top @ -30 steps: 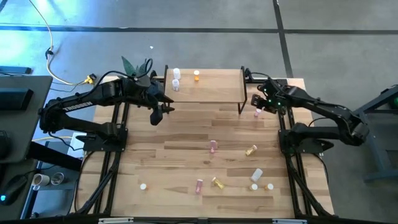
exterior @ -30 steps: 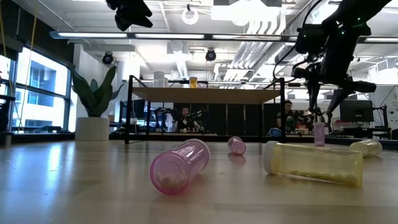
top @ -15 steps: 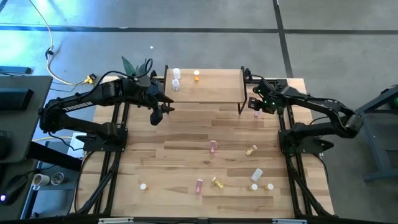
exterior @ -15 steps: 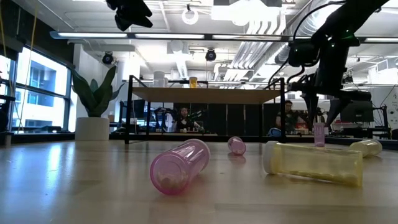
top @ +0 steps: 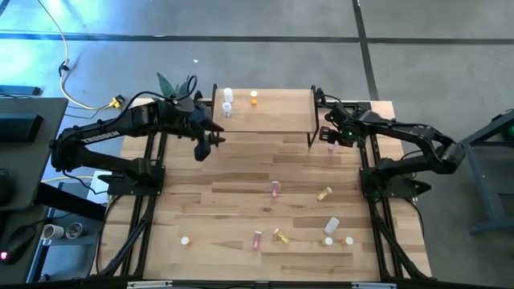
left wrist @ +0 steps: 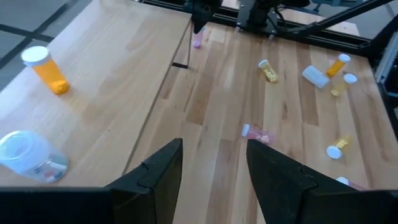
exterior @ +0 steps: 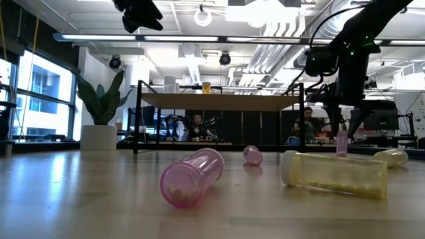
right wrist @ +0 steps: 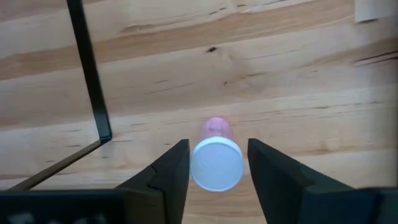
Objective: Pick and place medicine bottles onto shelf by color
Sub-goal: Put the top right pink pill bottle on the shelf
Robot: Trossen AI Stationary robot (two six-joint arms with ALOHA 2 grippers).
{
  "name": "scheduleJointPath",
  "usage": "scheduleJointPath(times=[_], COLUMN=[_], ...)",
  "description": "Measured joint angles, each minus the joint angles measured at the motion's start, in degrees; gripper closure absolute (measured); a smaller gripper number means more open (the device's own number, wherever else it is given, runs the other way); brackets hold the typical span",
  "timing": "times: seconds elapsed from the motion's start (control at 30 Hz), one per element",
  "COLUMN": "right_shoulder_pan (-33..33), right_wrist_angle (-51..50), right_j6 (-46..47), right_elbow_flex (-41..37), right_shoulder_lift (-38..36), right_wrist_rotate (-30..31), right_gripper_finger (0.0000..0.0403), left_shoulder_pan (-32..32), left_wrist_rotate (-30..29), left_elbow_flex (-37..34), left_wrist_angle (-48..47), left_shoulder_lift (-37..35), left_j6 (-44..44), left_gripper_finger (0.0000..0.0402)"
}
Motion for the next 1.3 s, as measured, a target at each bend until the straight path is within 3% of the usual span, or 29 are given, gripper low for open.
scheduleJointPath(times=[0.23,0.47,0.9,1.3], right_shoulder_pan=[0.0,0.0,1.7,1.7], right_wrist_angle=[0.0,-1.9,-15.1,-18.5], right_j6=[0.2,0.2,-0.4,-2.8], right_elbow_flex=[0.0,1.5,15.6,31.3], right_shoulder_lift=[0.0,-0.3,-0.4,-0.4], right_wrist_rotate=[0.0,-1.9,3.6,9.9], right_gripper_finger=[0.0292,0.0293,0.0293,0.0293], left_shoulder_pan=[0.0,0.0,0.0,0.0], left_wrist_rotate=[-2.3,-2.2,-2.2,-2.2], left_elbow_flex=[0.0,0.0,0.0,0.0], left_wrist_angle=[0.0,0.0,0.0,0.0], left_shoulder_lift=[0.0,0.0,0.0,0.0], left_j6=[0.0,0.0,1.5,1.5], left_gripper_finger=[0.0234,0.0234,0.0234,0.0234])
